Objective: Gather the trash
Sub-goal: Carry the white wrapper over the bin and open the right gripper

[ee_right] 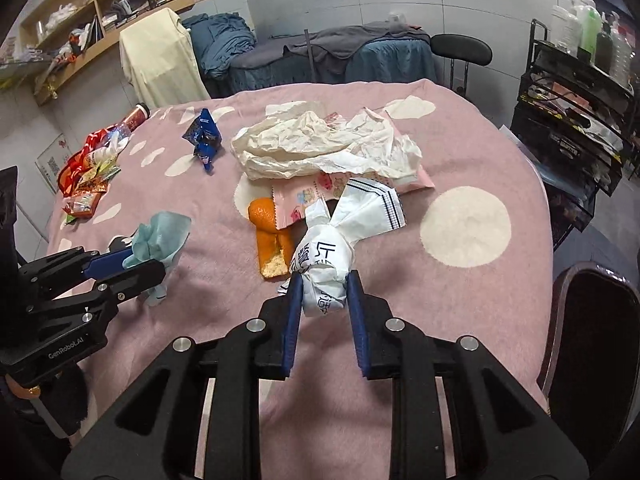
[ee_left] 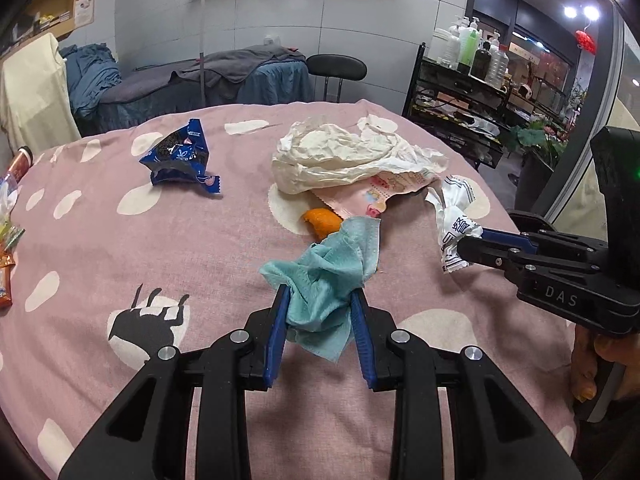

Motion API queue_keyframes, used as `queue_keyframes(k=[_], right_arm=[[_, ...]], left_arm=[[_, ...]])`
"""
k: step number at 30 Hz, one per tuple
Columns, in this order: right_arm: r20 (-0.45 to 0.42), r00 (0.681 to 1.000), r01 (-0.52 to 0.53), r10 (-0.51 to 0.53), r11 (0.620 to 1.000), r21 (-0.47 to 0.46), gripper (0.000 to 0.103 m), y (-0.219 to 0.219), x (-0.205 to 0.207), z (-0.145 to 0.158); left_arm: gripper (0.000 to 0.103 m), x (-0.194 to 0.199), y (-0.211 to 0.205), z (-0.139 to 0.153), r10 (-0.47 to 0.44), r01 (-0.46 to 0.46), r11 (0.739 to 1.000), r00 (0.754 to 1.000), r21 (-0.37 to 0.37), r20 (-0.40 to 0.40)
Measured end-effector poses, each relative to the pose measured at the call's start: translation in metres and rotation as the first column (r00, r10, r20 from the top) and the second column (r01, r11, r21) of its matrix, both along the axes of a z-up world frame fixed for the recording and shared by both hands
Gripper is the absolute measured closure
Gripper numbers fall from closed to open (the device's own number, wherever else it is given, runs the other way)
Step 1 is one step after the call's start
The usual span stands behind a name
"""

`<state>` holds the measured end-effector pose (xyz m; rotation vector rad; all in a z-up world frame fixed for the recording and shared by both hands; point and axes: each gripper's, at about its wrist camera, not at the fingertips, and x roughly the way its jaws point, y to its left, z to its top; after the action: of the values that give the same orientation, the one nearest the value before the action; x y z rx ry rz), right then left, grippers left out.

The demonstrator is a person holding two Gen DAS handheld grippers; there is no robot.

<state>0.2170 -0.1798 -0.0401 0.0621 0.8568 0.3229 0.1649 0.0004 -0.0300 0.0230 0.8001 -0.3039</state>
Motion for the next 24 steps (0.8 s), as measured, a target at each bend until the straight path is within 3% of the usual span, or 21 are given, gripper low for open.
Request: queue_keyframes(k=[14, 24], right_arm=[[0.051, 0.982, 0.175, -0.181, 0.979, 0.106, 0.079, -0.07, -0.059, 0.009], [0.063, 0.94, 0.323, -0.335, 0.936, 0.142, 0.079, -0.129, -0.091, 0.006]], left_arm=[[0.072, -0.029, -0.045, 0.015, -0.088, 0.09, 0.994, 0.995, -0.054, 0.038], [0.072, -0.044, -0.095, 0.018, -0.198, 0.201, 0.977, 0.979, -0.073, 0.04]])
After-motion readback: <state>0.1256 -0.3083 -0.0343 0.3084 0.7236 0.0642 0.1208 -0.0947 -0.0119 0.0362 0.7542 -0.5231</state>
